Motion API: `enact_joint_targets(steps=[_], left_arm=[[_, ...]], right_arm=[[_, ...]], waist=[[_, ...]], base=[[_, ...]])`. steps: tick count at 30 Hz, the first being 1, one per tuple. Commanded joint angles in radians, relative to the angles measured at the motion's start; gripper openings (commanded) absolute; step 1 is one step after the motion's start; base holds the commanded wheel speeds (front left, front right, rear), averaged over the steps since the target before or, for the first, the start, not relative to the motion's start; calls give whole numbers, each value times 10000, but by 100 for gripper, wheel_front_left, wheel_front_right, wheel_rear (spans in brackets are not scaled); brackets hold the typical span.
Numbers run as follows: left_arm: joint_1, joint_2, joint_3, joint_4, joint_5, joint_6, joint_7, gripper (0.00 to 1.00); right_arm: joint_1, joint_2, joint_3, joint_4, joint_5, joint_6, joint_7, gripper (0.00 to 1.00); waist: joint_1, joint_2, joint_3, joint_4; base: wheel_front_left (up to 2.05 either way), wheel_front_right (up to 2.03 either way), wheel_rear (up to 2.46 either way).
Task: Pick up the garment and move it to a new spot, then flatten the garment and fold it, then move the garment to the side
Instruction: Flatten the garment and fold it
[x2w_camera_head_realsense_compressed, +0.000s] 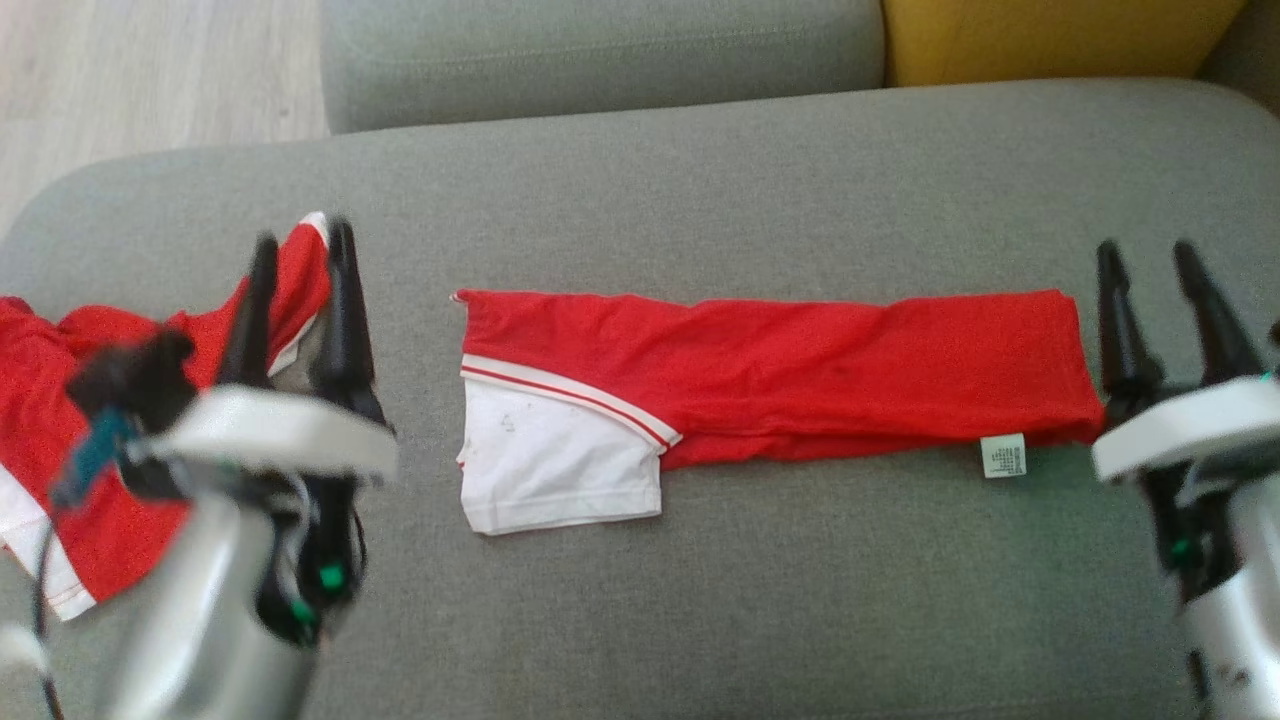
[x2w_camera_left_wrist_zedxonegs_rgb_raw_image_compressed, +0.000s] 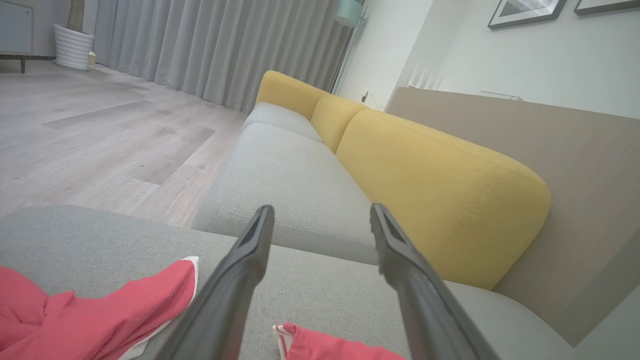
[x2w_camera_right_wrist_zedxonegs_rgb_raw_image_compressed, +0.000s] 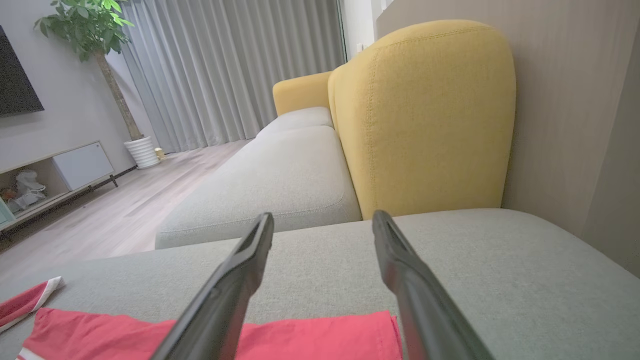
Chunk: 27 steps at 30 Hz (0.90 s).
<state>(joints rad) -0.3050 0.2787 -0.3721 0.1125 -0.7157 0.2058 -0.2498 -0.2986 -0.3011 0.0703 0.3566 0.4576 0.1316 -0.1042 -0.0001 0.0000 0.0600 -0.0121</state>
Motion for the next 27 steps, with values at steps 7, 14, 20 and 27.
enact_joint_targets(steps=[7,14,20,27], left_arm=[[1264,-1384,1824,-268,1742,-1127,-118,100],[1307,-2021,2718,-6,2609,-2097,-119,100],[1059,-2210,2979,163,2993,-2552,-119,100],[539,-2276,2949,365,3071,-2805,-120,100]], right_arm=[[705,976,-462,-558,-990,-9,-418,100],[747,1261,-842,-525,-1242,-9,-218,100],[215,1597,-1769,268,-876,-9,784,100],[-782,1849,-2983,1440,-1082,-9,2160,100]], waist=[[1,0,-142,5],[1,0,39,108],[1,0,724,193],[1,0,1657,412]], base=[[0,0,0],[0,0,0],[0,0,0],[0,0,0]])
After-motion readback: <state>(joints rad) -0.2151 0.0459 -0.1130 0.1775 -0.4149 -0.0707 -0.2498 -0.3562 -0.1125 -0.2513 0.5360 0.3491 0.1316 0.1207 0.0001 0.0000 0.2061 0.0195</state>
